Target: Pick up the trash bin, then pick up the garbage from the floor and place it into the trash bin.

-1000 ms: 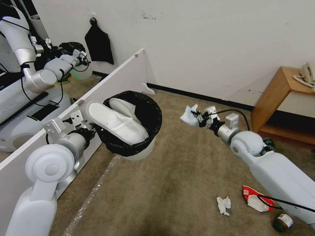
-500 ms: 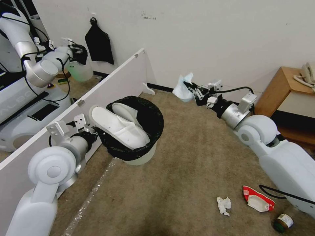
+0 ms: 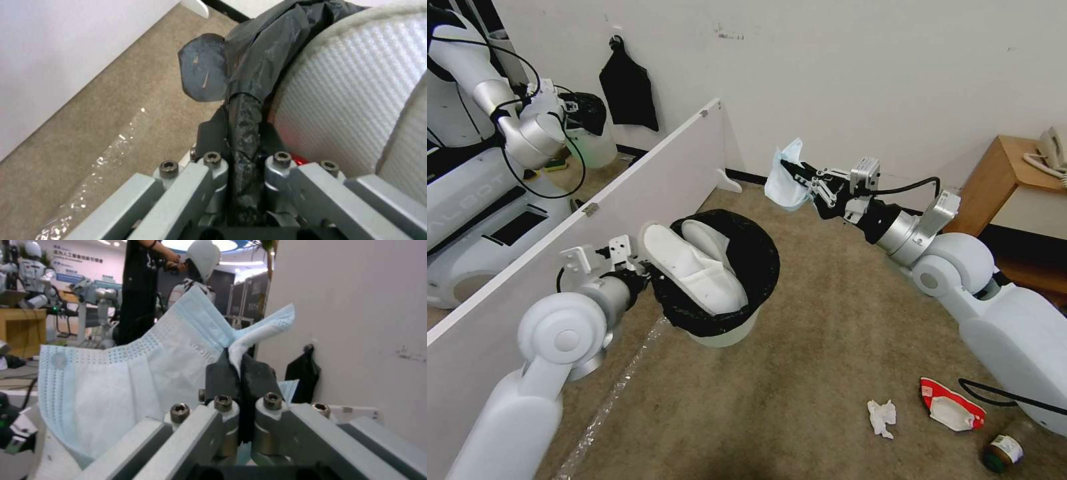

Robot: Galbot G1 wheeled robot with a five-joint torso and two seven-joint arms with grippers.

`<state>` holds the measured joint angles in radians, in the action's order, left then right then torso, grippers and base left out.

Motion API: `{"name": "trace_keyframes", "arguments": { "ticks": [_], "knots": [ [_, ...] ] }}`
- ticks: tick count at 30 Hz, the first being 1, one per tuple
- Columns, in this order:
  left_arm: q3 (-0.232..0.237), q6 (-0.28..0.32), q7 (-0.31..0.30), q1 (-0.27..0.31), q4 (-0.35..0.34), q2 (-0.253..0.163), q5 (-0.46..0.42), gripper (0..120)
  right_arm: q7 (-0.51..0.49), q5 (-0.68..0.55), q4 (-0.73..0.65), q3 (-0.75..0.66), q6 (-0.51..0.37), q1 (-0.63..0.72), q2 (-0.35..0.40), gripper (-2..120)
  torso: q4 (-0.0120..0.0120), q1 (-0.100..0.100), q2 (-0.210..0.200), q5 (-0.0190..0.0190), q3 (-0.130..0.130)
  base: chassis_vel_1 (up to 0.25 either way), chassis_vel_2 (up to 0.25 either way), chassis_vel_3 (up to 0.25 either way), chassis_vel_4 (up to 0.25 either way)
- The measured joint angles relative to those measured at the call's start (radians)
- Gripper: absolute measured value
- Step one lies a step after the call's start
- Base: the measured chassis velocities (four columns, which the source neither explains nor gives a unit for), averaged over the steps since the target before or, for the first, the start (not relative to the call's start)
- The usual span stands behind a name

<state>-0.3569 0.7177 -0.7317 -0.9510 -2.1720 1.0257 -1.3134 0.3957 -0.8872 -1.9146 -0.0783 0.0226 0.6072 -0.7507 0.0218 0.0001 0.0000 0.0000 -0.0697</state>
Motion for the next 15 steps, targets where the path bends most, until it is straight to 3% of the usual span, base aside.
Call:
{"name": "trace_keyframes", "arguments": {
  "ticks": [15],
  "knots": [
    [0.12,-0.014,0.024,0.114,0.067,0.015,0.005,4,0.009,0.015,0.015,0.041,0.005,0.021,0.003,0,0.0,0.0,0.0,0.0001,0.0,0.0,0.0,0.0,0.0]
  ]
}}
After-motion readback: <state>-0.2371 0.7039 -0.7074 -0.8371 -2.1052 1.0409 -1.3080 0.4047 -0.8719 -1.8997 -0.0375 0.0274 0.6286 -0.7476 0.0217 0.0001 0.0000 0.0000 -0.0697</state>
